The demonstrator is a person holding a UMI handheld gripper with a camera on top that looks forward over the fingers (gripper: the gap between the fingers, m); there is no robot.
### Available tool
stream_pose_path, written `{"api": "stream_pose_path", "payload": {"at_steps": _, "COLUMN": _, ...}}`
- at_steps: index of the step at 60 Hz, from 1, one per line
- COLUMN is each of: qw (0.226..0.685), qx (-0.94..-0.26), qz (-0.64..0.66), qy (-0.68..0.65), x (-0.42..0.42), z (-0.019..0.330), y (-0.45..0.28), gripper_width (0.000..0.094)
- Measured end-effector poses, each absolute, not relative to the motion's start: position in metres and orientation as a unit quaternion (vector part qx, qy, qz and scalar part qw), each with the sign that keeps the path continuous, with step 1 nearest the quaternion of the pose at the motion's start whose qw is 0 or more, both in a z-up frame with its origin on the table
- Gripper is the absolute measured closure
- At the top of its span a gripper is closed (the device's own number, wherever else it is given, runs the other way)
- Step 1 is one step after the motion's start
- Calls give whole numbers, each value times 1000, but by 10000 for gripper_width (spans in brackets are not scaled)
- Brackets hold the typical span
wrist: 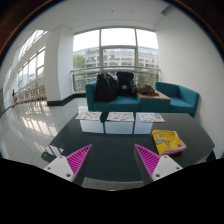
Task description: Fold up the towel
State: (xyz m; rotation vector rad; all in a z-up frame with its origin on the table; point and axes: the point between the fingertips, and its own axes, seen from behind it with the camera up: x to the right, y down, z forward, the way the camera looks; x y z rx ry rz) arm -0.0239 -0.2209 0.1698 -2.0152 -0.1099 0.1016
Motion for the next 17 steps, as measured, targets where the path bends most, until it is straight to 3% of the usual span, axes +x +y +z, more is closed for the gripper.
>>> {"api": "stream_pose_path", "payload": {"at_steps": 17, "qw": 532, "qx": -844, "qz": 49, "qy": -48, "x": -30, "z": 173, "y": -230, "gripper_width": 91}}
